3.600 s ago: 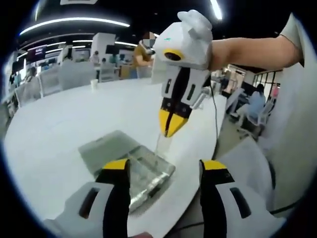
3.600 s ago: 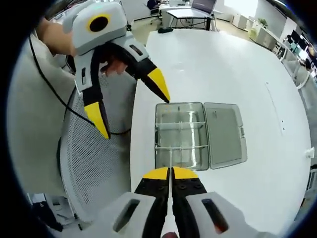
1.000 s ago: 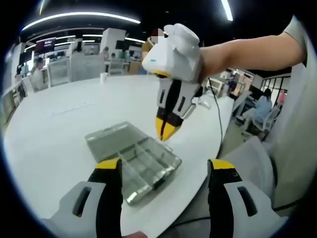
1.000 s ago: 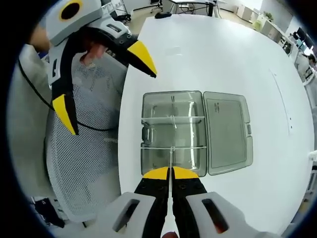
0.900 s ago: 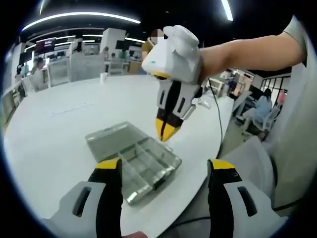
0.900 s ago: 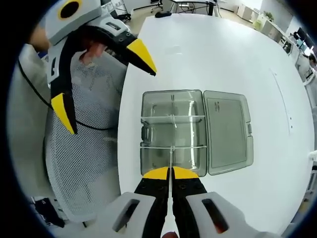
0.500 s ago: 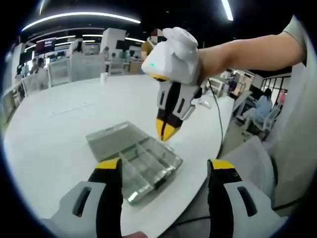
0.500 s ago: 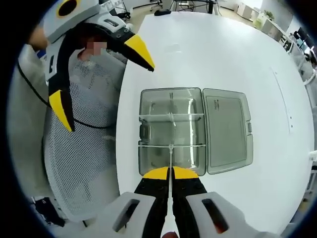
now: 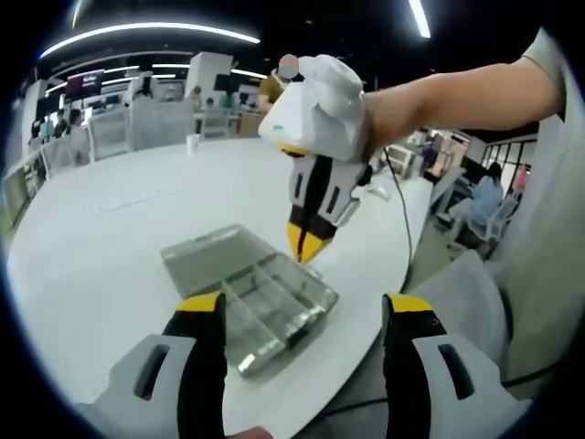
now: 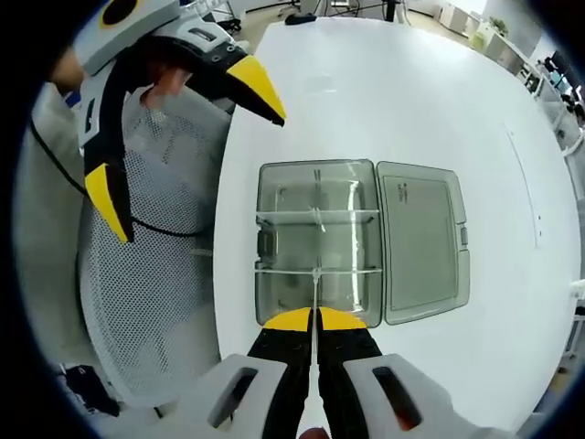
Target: Insert the divider into the dual guide fixture by aligning both edges with the guide slots and pushing it downward to the bottom, including one-sided entry, uneven engagement, binding, and posture correction.
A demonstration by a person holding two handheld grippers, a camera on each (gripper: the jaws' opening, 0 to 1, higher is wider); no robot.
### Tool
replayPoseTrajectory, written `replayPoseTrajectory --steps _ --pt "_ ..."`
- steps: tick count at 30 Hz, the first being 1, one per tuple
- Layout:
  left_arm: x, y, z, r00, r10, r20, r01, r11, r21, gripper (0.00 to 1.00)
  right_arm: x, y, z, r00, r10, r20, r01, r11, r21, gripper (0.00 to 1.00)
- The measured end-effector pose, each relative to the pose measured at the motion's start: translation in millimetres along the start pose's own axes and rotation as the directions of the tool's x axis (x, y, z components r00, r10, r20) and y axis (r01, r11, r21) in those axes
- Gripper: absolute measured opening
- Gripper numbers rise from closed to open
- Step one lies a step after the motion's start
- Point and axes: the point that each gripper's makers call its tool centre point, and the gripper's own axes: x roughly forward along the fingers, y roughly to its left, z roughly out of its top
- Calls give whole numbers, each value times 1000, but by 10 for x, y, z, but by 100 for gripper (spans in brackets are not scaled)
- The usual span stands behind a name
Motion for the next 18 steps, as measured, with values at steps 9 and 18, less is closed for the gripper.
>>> replayPoseTrajectory --steps 9,18 --pt "6 -6 0 1000 -1 1 1 1000 0 68 -4 2 29 1000 0 -10 -1 1000 -12 0" --pt "1 5 -12 1000 1 1 -1 1000 -1 68 27 8 21 1000 2 -17 -2 1000 2 0"
